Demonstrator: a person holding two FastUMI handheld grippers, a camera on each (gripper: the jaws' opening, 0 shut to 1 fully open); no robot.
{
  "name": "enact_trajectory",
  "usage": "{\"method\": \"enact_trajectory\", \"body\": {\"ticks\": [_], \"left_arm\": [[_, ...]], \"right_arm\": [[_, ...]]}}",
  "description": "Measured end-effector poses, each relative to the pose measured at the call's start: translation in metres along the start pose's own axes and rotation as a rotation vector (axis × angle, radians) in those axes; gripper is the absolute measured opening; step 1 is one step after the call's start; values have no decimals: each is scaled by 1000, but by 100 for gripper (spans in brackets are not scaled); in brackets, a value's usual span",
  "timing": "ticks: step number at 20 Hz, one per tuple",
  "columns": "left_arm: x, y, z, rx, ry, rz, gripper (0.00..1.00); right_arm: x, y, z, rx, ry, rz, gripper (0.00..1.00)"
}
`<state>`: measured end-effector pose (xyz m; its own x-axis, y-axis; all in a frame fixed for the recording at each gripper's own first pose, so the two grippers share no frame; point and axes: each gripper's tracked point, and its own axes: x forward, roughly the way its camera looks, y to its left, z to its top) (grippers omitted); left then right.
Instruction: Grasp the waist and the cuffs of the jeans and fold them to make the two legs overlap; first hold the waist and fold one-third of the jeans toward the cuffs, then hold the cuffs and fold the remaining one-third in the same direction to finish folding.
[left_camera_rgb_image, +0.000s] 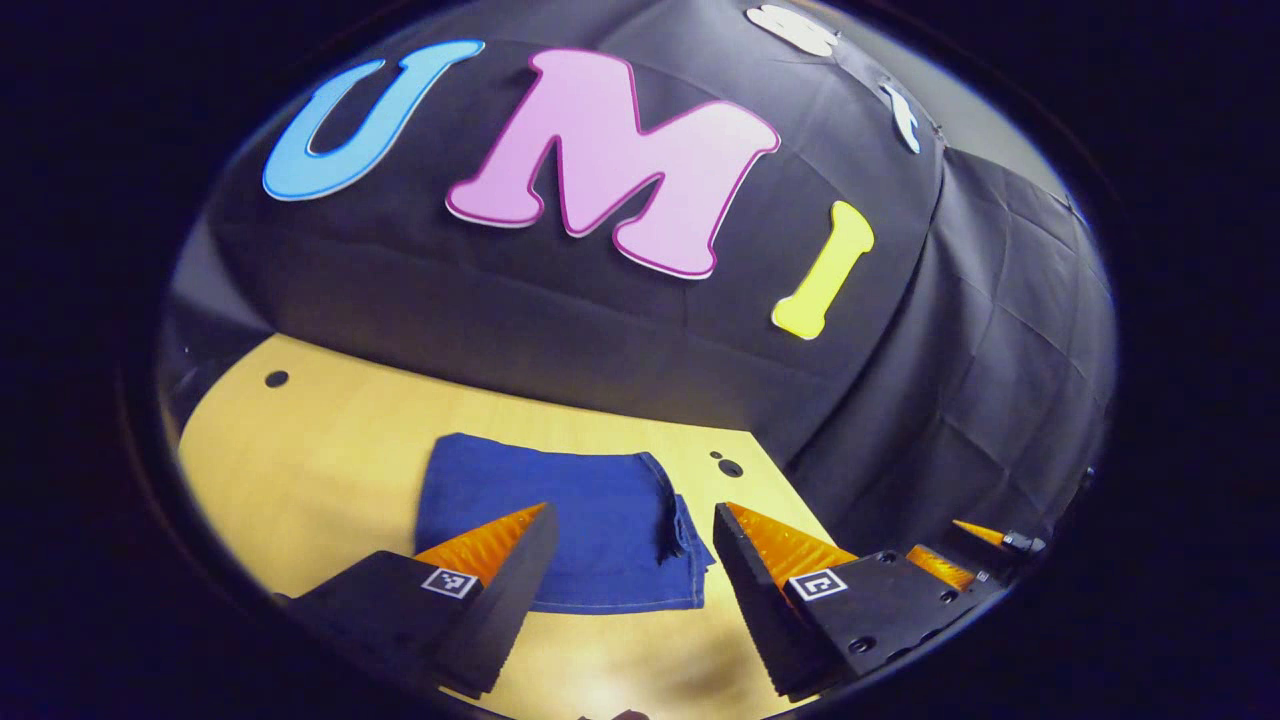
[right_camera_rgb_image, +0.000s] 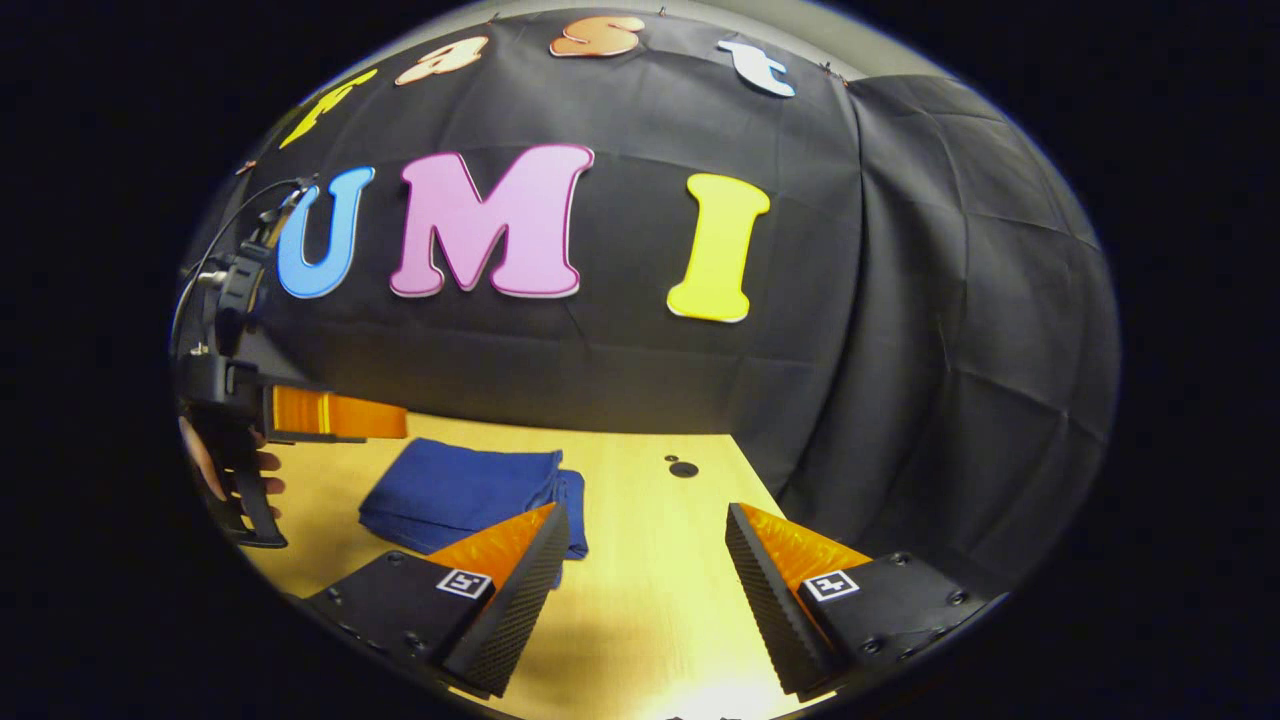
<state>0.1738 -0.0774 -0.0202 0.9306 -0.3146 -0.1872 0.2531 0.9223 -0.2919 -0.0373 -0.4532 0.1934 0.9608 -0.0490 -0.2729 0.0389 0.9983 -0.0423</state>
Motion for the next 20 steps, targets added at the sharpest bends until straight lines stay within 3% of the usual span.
{"method": "enact_trajectory", "body": {"ticks": [3,9,11,13,19,20], "left_arm": [[-51,16,38,54,-101,53,97],[-165,50,85,159,-275,160,97],[-196,52,82,189,-306,162,96],[-219,55,78,187,-314,158,96],[-261,52,73,204,-340,140,96],[-263,50,72,206,-342,141,96]], "right_arm": [[-23,16,40,-26,-66,14,96],[-87,58,113,45,-207,62,96],[-111,67,129,67,-245,67,100],[-132,69,137,71,-270,52,93],[-169,74,145,13,-300,48,99],[-171,73,146,9,-305,49,96]]}}
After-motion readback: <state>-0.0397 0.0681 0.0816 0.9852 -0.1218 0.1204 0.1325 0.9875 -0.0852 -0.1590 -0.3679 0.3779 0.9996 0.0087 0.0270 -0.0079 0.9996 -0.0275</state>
